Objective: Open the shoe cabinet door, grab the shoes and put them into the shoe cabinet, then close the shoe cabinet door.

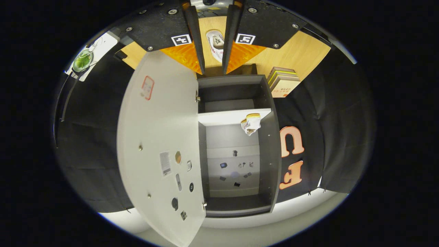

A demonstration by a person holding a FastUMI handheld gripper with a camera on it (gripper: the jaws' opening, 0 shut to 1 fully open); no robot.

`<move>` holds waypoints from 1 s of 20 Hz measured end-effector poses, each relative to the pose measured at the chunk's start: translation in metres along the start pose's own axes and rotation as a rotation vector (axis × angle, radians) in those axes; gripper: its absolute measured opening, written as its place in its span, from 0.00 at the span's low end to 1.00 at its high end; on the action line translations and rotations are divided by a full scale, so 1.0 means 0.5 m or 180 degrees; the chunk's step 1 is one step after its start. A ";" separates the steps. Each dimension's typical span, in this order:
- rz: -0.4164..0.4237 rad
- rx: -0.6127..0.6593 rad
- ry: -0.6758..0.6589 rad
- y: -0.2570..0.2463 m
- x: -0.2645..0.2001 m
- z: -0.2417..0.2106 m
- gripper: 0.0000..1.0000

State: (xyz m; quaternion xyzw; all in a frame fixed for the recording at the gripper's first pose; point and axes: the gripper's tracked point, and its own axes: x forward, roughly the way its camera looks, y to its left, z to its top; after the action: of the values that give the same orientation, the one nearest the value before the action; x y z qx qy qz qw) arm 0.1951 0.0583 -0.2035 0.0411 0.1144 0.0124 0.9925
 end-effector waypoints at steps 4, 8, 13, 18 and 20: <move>0.0136 0.0016 0.0132 0.022 0.058 -0.071 0.33; 0.0270 -0.0016 0.0226 0.046 0.154 -0.161 0.33; 0.0346 0.0029 0.0424 0.054 0.255 -0.294 0.33; 0.0420 0.0046 0.0594 0.062 0.330 -0.403 0.33; 0.0461 0.0040 0.0658 0.068 0.351 -0.436 0.33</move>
State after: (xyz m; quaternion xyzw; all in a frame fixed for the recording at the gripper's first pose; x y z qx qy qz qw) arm 0.3156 0.1152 -0.4518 0.0540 0.2129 0.0875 0.9716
